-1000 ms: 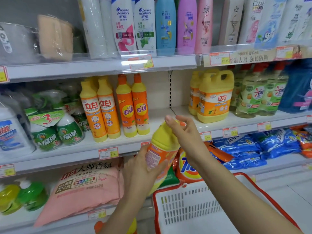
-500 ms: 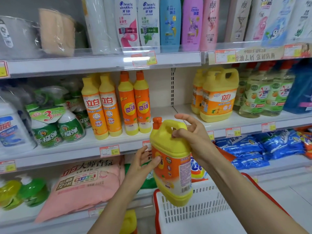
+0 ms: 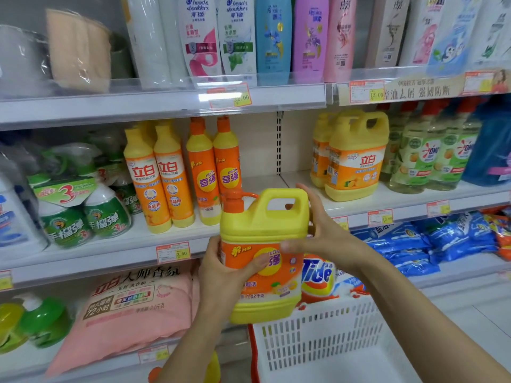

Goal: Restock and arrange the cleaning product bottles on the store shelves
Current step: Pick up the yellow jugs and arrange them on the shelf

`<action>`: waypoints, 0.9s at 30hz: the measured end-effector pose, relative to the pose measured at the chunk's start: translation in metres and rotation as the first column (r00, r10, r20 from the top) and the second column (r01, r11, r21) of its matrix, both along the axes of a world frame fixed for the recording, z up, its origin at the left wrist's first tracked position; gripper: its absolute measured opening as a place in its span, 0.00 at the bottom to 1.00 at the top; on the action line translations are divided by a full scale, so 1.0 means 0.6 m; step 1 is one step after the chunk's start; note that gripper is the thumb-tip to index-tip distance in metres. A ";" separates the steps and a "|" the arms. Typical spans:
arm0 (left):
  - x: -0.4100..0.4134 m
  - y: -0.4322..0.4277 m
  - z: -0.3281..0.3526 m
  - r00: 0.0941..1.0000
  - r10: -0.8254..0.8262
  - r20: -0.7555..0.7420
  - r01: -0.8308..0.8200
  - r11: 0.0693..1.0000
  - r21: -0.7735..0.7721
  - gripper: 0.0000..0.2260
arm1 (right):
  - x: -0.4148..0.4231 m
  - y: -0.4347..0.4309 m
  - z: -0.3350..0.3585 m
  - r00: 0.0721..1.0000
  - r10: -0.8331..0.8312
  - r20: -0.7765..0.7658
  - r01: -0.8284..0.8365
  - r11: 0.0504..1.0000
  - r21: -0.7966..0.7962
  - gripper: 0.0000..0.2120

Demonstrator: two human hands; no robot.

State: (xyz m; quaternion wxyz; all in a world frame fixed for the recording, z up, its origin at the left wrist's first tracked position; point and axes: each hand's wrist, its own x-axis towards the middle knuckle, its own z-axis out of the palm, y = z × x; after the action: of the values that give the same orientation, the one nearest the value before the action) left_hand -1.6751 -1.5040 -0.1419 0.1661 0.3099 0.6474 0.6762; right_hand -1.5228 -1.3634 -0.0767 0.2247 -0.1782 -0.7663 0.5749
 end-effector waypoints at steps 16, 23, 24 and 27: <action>-0.063 0.132 0.083 0.575 0.136 -0.807 -0.270 0.962 -0.031 0.33 | -0.027 0.104 0.025 0.768 -0.314 -0.559 0.508 0.829 0.234 0.43; -0.106 0.192 0.045 0.344 -0.001 -0.939 -0.482 0.858 -0.178 0.37 | -0.115 0.225 0.029 0.825 -0.330 -0.459 0.524 0.753 0.399 0.46; -0.110 0.199 0.039 0.325 -0.001 -0.946 -0.502 0.847 -0.173 0.37 | -0.129 0.241 0.034 0.830 -0.328 -0.451 0.519 0.751 0.410 0.46; -0.118 0.213 0.024 0.280 0.013 -0.960 -0.547 0.824 -0.149 0.37 | -0.175 0.297 0.044 0.855 -0.324 -0.406 0.490 0.763 0.422 0.47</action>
State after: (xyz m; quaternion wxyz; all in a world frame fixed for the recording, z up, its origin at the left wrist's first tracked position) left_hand -1.7461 -1.3765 -0.1276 -0.2939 0.4661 0.8052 0.2193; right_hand -1.6278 -1.1852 -0.0503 0.5013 -0.1839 -0.7875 0.3079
